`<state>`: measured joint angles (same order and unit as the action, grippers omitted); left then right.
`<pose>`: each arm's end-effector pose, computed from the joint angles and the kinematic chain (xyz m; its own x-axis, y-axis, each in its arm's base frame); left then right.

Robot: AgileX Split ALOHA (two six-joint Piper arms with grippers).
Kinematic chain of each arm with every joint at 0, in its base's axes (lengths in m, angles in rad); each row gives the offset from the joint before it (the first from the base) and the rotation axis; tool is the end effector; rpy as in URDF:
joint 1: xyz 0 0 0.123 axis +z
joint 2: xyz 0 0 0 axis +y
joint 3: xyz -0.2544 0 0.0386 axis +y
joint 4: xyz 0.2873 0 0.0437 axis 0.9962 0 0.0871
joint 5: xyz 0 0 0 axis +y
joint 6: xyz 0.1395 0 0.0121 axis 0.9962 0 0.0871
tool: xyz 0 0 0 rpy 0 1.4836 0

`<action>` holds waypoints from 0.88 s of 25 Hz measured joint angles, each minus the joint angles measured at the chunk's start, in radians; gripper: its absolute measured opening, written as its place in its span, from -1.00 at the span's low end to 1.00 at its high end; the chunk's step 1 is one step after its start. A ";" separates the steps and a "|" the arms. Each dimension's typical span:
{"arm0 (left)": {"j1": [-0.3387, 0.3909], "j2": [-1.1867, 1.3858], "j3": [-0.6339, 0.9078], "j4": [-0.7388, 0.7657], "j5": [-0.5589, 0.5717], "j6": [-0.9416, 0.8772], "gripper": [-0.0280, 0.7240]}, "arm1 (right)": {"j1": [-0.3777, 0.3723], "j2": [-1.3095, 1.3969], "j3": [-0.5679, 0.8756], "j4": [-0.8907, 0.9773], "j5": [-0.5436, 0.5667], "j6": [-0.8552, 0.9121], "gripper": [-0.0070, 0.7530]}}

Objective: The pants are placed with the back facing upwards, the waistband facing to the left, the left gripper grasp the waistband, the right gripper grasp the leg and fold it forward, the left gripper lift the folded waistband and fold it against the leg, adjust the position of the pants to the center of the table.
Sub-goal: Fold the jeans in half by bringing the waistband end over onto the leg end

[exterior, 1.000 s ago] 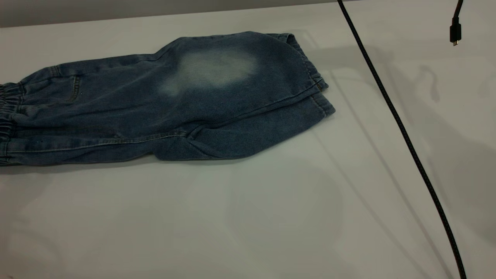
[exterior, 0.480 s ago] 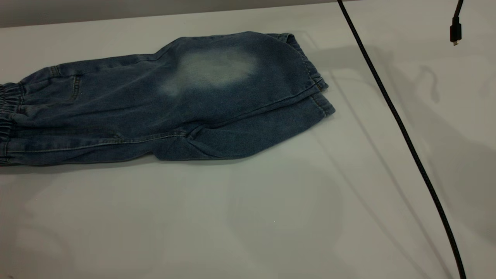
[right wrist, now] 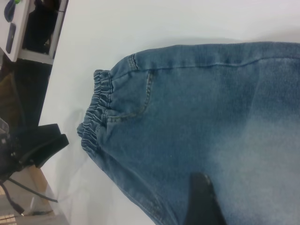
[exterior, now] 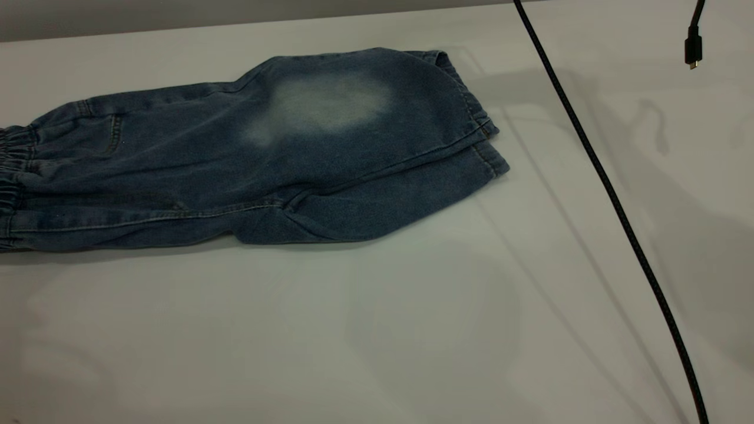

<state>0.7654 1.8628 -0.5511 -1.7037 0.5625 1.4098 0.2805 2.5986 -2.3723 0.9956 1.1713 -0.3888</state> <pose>0.2500 0.1375 -0.0190 -0.4886 -0.8372 -0.2456 -0.6127 0.5296 -0.5866 0.5193 0.2623 0.1225 -0.9062 -0.1614 -0.3907 -0.4132 0.5336 0.7379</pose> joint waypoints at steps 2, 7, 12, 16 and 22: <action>0.000 0.000 0.000 0.000 -0.013 0.000 0.65 | 0.000 0.000 0.000 0.000 0.001 -0.005 0.02; 0.000 0.054 0.000 0.007 0.015 -0.036 0.65 | 0.000 0.000 0.000 0.000 0.000 -0.005 0.02; -0.001 0.153 -0.010 0.008 0.100 -0.030 0.65 | 0.000 0.000 0.000 0.000 -0.001 -0.005 0.02; -0.001 0.162 -0.011 -0.011 0.098 0.021 0.65 | 0.000 0.000 0.000 0.000 -0.001 -0.006 0.02; -0.001 0.162 -0.011 0.006 0.194 0.028 0.65 | 0.000 0.000 0.000 0.000 -0.001 -0.006 0.02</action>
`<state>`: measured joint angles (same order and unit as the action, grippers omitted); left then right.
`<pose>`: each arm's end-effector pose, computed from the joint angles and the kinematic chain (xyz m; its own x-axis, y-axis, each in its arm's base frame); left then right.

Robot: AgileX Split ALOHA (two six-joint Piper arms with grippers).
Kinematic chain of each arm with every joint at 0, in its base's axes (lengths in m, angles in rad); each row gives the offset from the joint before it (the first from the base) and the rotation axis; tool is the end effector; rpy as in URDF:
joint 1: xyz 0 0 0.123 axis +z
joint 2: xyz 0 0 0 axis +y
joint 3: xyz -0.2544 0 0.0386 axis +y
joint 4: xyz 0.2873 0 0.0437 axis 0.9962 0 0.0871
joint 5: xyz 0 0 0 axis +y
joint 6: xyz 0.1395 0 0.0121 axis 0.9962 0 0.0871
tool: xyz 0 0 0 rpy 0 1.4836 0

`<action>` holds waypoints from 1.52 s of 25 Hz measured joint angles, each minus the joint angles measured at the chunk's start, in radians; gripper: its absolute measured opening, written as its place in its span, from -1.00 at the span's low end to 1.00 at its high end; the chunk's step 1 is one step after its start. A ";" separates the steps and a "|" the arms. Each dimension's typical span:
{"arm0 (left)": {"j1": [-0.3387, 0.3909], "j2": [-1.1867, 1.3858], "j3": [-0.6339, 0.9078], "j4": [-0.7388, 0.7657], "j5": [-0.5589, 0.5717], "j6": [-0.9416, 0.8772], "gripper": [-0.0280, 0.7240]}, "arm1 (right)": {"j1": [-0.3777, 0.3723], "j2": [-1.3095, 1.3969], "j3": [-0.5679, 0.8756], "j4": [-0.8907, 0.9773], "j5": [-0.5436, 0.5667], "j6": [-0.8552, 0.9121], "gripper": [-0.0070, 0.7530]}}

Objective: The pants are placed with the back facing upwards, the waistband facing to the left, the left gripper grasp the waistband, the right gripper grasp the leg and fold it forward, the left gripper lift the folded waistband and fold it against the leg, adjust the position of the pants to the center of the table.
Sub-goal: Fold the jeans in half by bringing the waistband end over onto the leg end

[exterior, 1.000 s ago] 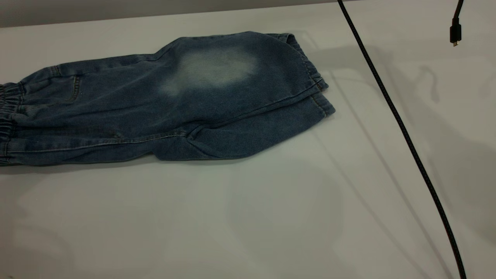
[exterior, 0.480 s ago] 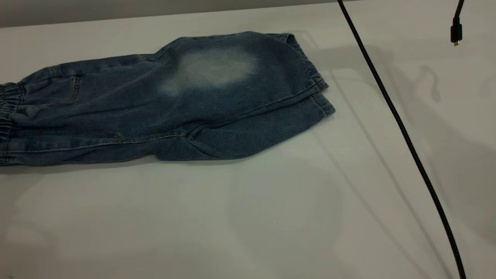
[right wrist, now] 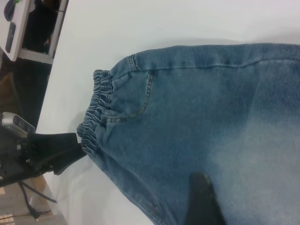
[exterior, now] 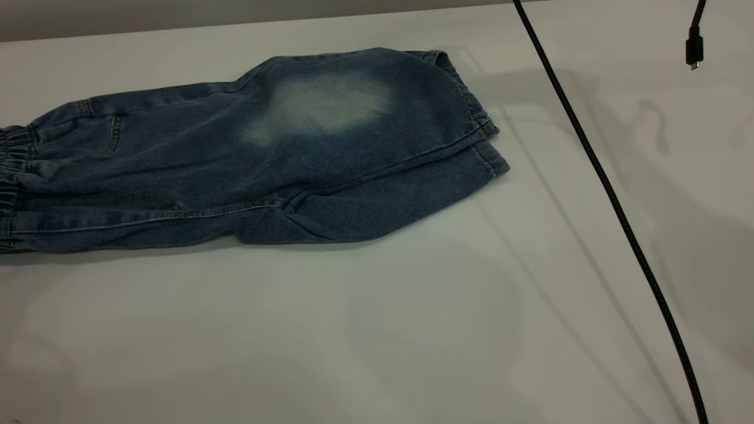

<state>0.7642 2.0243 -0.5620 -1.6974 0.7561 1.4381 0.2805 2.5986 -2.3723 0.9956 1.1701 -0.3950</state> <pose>0.2482 0.1058 -0.0436 -0.5478 -0.8306 -0.0998 -0.5454 0.4450 -0.7103 0.5195 0.2623 0.1225 -0.9036 -0.1638 -0.3959 -0.4188 0.5330 0.7353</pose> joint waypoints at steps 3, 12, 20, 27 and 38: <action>0.000 0.000 -0.004 -0.016 0.020 0.017 0.65 | 0.000 0.000 0.000 0.000 -0.001 0.000 0.02; 0.000 0.055 -0.041 -0.047 0.053 0.017 0.65 | 0.000 0.001 0.000 0.000 -0.001 -0.002 0.02; 0.000 0.072 -0.041 -0.047 0.048 0.079 0.65 | 0.000 0.006 0.000 0.002 -0.002 -0.003 0.02; 0.000 0.072 -0.041 -0.047 0.061 0.096 0.65 | 0.000 0.006 0.000 0.003 -0.002 -0.003 0.02; 0.000 0.071 -0.041 -0.047 0.035 0.089 0.65 | 0.000 0.006 0.000 0.003 -0.002 -0.003 0.02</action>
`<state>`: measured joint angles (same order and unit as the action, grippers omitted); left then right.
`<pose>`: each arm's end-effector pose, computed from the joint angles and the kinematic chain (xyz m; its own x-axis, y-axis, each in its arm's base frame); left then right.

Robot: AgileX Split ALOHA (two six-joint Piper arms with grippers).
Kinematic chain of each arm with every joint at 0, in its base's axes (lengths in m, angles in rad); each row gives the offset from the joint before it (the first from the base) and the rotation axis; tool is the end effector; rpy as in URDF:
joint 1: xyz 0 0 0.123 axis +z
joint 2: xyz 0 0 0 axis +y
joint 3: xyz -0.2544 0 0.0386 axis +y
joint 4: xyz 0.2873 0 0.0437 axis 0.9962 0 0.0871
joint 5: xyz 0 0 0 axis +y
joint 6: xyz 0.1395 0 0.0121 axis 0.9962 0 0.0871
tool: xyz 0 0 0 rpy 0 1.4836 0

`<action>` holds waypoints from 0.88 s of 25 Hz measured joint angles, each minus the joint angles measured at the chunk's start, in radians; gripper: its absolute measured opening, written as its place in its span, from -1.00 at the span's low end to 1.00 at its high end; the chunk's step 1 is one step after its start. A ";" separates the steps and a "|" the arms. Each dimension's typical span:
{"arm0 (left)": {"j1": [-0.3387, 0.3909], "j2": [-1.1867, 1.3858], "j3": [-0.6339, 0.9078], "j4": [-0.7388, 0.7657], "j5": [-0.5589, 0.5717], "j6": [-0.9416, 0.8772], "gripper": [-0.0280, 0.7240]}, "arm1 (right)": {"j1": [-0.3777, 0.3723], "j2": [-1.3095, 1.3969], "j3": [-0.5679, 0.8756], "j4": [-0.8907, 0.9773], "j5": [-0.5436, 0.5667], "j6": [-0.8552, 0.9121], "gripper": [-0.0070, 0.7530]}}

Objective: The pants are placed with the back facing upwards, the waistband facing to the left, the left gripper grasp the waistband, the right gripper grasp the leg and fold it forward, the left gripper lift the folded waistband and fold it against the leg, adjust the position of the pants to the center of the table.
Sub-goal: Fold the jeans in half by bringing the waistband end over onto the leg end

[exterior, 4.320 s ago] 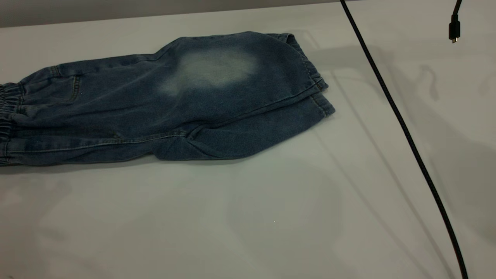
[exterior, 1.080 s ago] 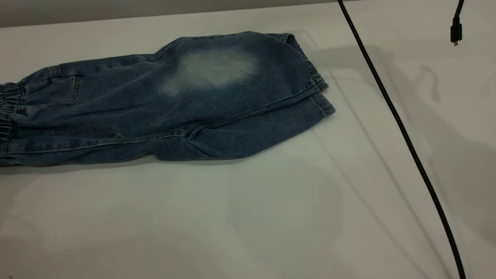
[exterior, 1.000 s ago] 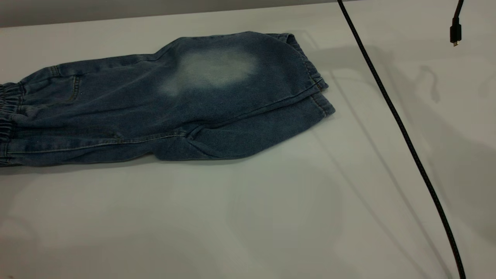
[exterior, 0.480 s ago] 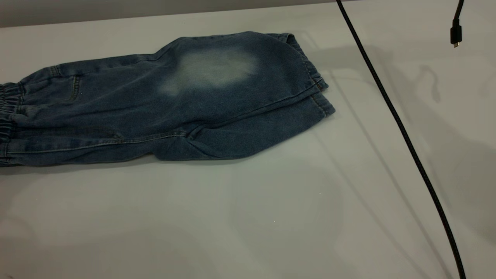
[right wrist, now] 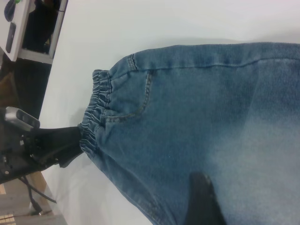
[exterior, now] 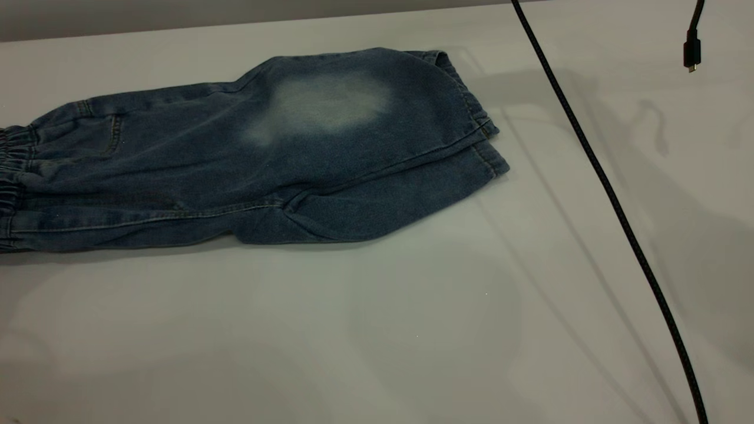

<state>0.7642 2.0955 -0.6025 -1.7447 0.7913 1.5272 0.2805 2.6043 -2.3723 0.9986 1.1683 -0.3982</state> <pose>0.2556 0.1090 -0.0534 -0.5601 -0.8181 -0.1302 -0.5062 0.4624 -0.7279 0.5197 0.2625 0.1196 -0.9046 -0.1632 -0.3937 -0.4167 0.5322 0.7369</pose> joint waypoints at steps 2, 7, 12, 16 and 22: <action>0.000 0.000 0.000 0.000 -0.031 -0.001 0.65 | 0.000 0.000 0.000 0.000 0.000 0.000 0.02; 0.000 0.000 -0.008 0.003 0.014 0.032 0.65 | 0.000 0.000 0.000 0.011 0.001 0.000 0.02; -0.007 0.026 -0.028 -0.002 0.046 0.030 0.65 | 0.000 0.000 0.000 0.015 0.003 -0.001 0.02; -0.042 0.045 -0.029 0.001 0.016 0.032 0.65 | 0.000 0.000 0.000 0.015 0.010 -0.001 0.02; -0.087 0.072 -0.069 -0.001 0.004 0.024 0.65 | 0.000 0.000 0.000 0.015 0.011 -0.001 0.02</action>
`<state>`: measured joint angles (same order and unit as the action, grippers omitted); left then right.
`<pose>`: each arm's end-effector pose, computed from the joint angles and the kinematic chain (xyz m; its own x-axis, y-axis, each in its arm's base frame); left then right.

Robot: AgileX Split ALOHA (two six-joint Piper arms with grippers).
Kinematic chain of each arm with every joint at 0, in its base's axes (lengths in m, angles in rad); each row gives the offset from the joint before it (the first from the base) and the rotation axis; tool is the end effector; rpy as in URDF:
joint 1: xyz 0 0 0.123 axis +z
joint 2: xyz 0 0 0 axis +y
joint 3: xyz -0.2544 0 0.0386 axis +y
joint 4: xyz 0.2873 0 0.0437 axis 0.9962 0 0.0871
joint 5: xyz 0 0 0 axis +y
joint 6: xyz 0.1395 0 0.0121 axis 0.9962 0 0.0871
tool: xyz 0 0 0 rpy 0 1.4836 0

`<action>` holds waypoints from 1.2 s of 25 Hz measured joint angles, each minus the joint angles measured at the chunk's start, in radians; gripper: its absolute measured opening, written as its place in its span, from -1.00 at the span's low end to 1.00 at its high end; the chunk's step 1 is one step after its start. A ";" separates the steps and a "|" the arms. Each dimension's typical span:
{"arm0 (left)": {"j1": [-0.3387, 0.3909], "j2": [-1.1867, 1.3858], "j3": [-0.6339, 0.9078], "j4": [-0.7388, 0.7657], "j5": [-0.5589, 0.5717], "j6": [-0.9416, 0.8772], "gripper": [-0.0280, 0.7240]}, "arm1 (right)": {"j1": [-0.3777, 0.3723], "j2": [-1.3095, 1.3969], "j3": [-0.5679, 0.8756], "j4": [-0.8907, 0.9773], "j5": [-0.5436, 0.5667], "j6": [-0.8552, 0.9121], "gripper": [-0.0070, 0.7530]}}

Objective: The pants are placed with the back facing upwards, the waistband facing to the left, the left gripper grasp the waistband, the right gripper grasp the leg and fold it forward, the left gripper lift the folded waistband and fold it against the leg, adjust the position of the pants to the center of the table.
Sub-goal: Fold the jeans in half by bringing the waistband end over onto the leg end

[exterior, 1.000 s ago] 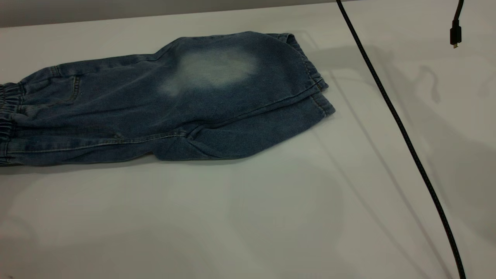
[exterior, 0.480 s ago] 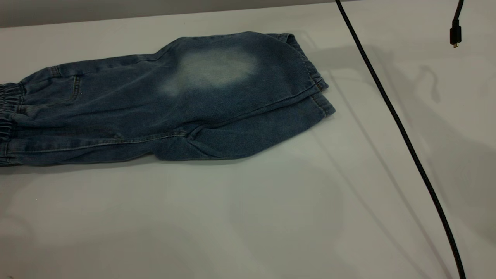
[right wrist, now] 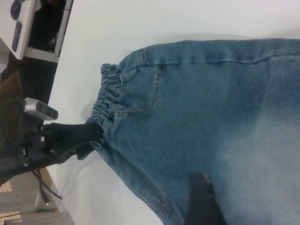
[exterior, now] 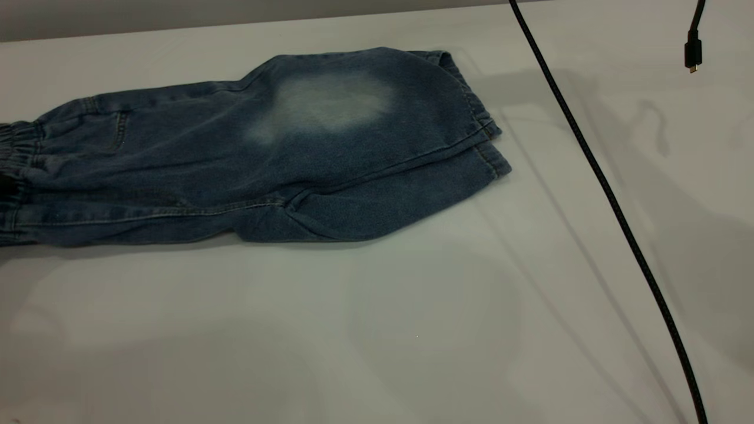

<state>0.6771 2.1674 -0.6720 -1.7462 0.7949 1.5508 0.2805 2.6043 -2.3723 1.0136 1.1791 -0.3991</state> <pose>0.2746 0.0944 -0.0653 -0.6391 -0.7553 -0.1449 -0.4489 0.5193 -0.7272 0.5182 0.2636 0.1211 -0.9071 -0.1645 -0.3875 -0.4137 0.5189 0.7481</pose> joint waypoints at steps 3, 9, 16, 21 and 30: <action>-0.004 0.002 -0.012 0.000 -0.011 -0.017 0.62 | 0.000 0.000 0.000 -0.001 0.001 0.000 0.02; -0.004 0.002 -0.012 0.001 -0.075 -0.001 0.17 | 0.000 0.000 0.000 0.000 0.004 0.000 0.02; -0.003 0.004 -0.019 0.006 -0.112 0.011 -0.44 | 0.000 0.000 0.000 0.000 0.008 0.000 0.02; -0.003 -0.023 -0.028 0.005 -0.138 0.011 -0.44 | 0.022 0.000 0.000 0.000 0.033 0.000 0.02; -0.002 -0.212 -0.028 0.004 -0.115 -0.009 -0.44 | 0.159 0.070 0.001 0.017 -0.013 0.000 0.02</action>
<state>0.6753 1.9556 -0.7000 -1.7421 0.6801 1.5414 0.4396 2.6742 -2.3714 1.0301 1.1656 -0.3991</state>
